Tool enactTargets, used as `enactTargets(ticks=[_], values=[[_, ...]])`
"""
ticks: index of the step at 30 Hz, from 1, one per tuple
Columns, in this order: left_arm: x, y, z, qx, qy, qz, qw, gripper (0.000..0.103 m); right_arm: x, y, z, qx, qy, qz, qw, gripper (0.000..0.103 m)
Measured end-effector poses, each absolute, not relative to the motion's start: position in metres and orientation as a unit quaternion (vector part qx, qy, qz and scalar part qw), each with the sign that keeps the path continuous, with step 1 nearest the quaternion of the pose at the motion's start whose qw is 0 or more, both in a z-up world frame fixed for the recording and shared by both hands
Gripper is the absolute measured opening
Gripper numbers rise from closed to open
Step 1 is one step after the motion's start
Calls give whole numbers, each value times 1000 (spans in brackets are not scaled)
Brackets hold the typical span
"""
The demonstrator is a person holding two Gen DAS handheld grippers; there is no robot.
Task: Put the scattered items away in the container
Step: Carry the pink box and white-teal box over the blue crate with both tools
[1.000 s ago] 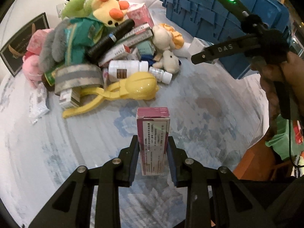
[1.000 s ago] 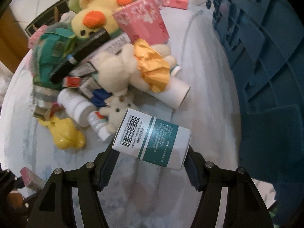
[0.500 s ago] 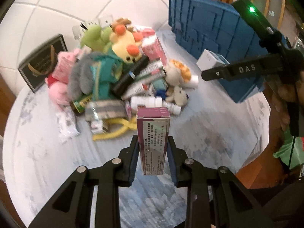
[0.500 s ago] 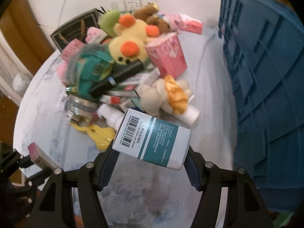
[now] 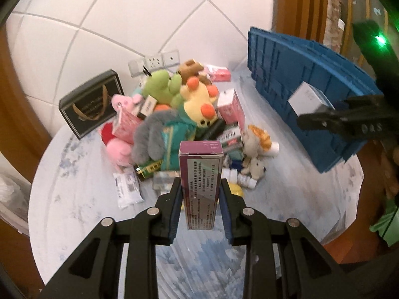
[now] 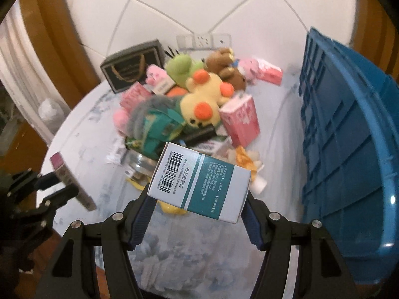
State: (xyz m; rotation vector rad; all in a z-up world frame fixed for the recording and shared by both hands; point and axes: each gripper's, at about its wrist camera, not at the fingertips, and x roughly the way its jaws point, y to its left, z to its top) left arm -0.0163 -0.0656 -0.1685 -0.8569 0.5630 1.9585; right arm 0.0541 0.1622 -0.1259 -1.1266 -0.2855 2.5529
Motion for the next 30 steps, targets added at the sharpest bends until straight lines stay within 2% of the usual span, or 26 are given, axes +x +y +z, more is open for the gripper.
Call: enactTargets(ticks=[12,30], values=[[-2,-50,-88,-287,210,828,433,28,91,130,-56,-340,-120,924,127,65],[42,36,-20,-236,199,831,462,28,147,164,35,-268,-111,948,130,65]])
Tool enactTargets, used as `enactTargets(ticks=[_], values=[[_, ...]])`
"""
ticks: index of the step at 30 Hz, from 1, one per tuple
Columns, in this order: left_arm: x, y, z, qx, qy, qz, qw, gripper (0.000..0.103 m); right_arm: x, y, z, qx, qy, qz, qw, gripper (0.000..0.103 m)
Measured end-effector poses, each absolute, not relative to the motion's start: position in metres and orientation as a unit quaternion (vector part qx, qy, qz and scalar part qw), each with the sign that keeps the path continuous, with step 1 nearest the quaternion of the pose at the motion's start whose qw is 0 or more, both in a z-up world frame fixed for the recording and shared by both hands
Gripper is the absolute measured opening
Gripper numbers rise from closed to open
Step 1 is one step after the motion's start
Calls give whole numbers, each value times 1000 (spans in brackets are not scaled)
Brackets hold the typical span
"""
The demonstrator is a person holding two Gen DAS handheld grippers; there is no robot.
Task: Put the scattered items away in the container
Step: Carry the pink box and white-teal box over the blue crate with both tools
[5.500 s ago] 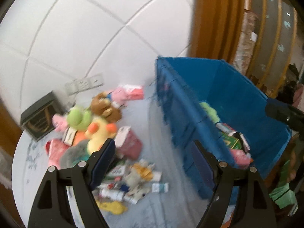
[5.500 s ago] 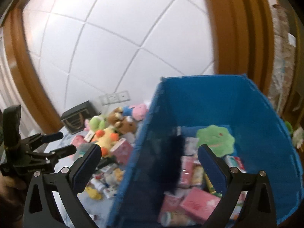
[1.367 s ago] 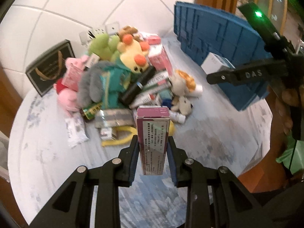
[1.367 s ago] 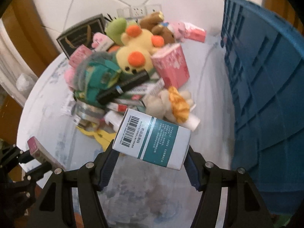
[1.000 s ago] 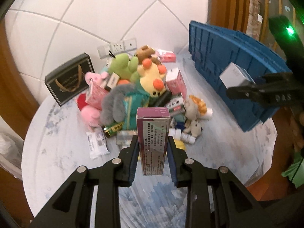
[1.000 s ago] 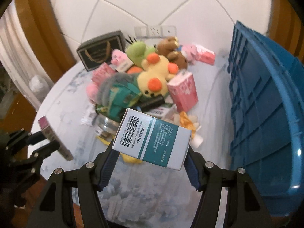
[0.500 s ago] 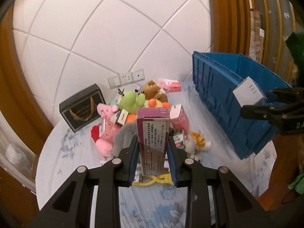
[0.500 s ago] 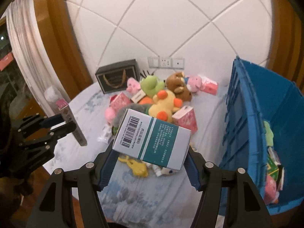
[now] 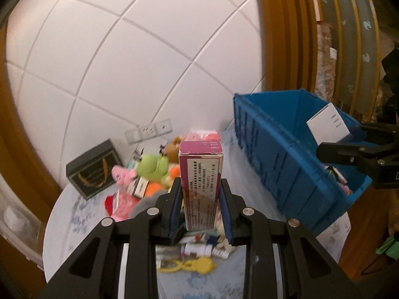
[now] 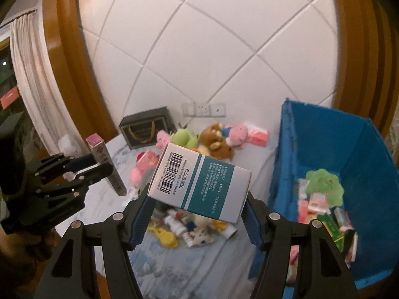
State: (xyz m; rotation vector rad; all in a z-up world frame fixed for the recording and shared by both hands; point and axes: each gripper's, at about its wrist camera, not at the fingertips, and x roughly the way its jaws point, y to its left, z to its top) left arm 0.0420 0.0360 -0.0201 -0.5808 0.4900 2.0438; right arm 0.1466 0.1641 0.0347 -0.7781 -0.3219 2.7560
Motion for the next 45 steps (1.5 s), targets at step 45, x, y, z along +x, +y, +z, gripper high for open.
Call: enactTargets(ticks=[45], values=[[183,332,-14,-193,268,689,646,28,285,382,124,-222,23,911,347,65]])
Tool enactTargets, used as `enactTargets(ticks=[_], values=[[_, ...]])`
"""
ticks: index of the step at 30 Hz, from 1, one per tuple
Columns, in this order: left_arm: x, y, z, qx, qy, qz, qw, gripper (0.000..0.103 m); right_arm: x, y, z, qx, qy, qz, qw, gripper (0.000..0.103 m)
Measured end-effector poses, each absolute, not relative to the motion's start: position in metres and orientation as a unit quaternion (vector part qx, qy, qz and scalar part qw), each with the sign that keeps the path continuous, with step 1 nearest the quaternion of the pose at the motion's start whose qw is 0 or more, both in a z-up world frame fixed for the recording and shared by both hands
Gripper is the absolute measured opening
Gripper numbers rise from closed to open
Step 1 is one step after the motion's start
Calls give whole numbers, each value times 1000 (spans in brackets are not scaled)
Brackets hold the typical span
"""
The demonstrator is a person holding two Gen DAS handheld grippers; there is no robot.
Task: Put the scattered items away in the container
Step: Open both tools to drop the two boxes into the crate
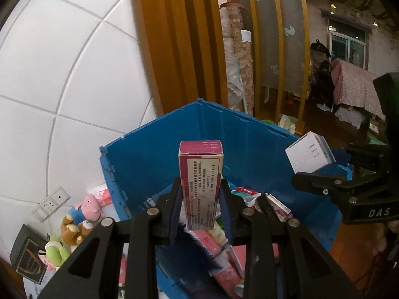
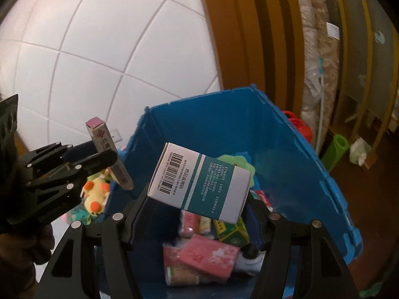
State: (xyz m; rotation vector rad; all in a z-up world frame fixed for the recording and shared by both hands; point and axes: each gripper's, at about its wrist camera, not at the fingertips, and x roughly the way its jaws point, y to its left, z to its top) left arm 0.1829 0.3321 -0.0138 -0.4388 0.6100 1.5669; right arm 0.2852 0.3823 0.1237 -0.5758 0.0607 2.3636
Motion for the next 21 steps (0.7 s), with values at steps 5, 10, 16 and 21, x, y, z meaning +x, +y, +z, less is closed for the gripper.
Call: enactTargets(ticks=[5,10,16,21], values=[[177,342,-10,-205,251,687,651,44,287,389,124,-218,29,901,373,71],[152,334,-6,-220,214,712,631,103,289,393,129,-206,36,896,391,102],[113,302,-10,-233,201,743,594,103,277,387,129,-208,32,899,384,103],[81,262,-19,-245,199,768,557,103,256,371,122,-216,26,906,364,103]])
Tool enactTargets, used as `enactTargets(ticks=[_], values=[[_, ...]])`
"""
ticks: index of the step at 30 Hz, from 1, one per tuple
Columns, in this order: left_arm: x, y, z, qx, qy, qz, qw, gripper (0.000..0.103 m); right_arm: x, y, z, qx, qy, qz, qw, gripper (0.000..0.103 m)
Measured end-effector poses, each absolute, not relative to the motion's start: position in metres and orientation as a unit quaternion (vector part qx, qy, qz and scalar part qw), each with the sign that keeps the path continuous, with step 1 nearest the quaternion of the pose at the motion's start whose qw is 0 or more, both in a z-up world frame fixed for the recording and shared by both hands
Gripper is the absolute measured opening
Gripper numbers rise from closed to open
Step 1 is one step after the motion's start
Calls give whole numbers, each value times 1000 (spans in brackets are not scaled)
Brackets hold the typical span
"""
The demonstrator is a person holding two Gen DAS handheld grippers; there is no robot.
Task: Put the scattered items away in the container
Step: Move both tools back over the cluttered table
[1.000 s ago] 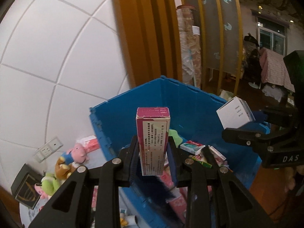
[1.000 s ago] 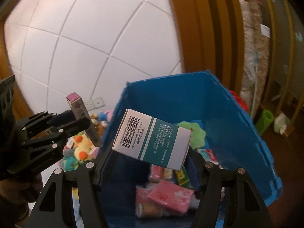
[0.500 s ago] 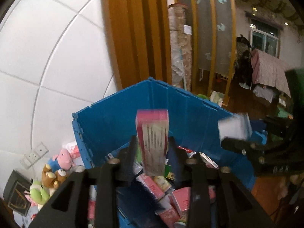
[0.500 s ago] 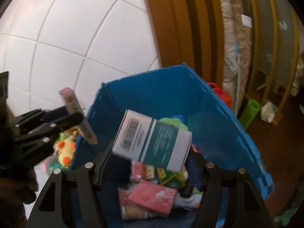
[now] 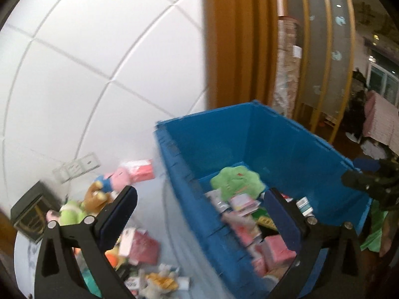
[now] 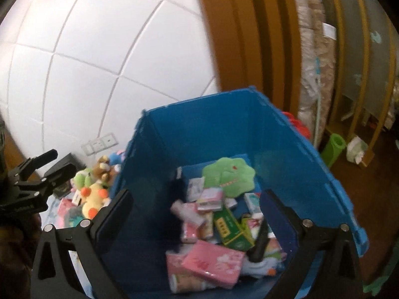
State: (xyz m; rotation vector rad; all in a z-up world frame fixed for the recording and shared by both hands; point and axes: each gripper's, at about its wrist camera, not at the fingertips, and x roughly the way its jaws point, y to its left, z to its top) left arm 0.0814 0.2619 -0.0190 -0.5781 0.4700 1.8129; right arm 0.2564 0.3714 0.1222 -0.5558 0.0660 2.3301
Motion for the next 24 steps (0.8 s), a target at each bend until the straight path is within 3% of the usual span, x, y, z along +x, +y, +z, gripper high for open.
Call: enactTargets(ticks=[24], values=[[-69,-5,-117,-380,183,838,344,103,111,215,35,-266,-49,942,198,103]])
